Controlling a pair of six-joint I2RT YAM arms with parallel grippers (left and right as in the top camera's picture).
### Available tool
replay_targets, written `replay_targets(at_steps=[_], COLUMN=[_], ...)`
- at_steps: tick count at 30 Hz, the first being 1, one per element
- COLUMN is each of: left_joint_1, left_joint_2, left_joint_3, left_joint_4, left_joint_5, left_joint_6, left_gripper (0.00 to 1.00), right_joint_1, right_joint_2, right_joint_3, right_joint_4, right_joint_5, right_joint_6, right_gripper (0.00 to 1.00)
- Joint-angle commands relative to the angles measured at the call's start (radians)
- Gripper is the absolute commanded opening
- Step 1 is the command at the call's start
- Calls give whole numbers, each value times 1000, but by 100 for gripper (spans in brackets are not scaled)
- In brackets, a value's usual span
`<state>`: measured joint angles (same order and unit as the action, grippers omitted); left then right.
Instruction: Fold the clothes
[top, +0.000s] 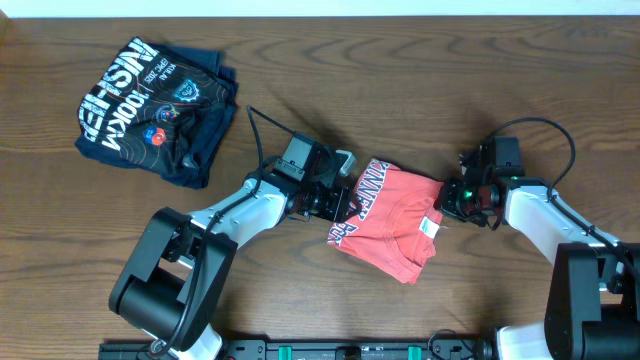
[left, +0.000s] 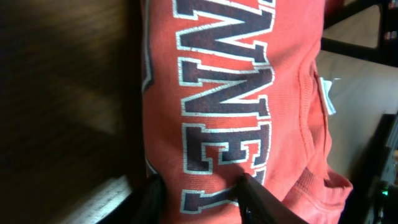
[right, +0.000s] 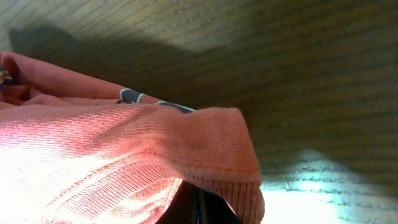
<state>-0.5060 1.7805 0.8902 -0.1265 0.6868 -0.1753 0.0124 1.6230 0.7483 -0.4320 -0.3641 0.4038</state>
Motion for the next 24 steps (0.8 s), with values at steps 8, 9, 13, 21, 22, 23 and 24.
replay_targets(at_steps=[8, 9, 13, 21, 22, 23, 24], left_joint_1=[-34, -34, -29, -21, -19, -16, -13], left_joint_2=[3, 2, 2, -18, -27, -39, -52], left_joint_3=[-3, -3, -2, 18, 21, 24, 25], left_joint_4=[-44, -43, -30, -14, -14, -14, -14], left_joint_5=[214, 209, 207, 207, 207, 207, 207], left_joint_6=[-17, -16, -30, -47, -47, -47, -47], left_gripper=[23, 32, 52, 55, 56, 56, 57], right_joint_1=[-20, -10, 55, 128, 122, 114, 99], right_joint_2=[-204, -217, -219, -197, -196, -196, -195], right_joint_3=[60, 60, 48, -126, -151, -171, -190], right_joint_4=[-205, -242, -418, -365, -335, -309, -285], right_joint_5=[-214, -222, -188, -38, -16, 7, 35], right_joint_6=[-156, -143, -47, 253, 278, 292, 301], right_gripper=[1, 1, 1, 1, 1, 1, 1])
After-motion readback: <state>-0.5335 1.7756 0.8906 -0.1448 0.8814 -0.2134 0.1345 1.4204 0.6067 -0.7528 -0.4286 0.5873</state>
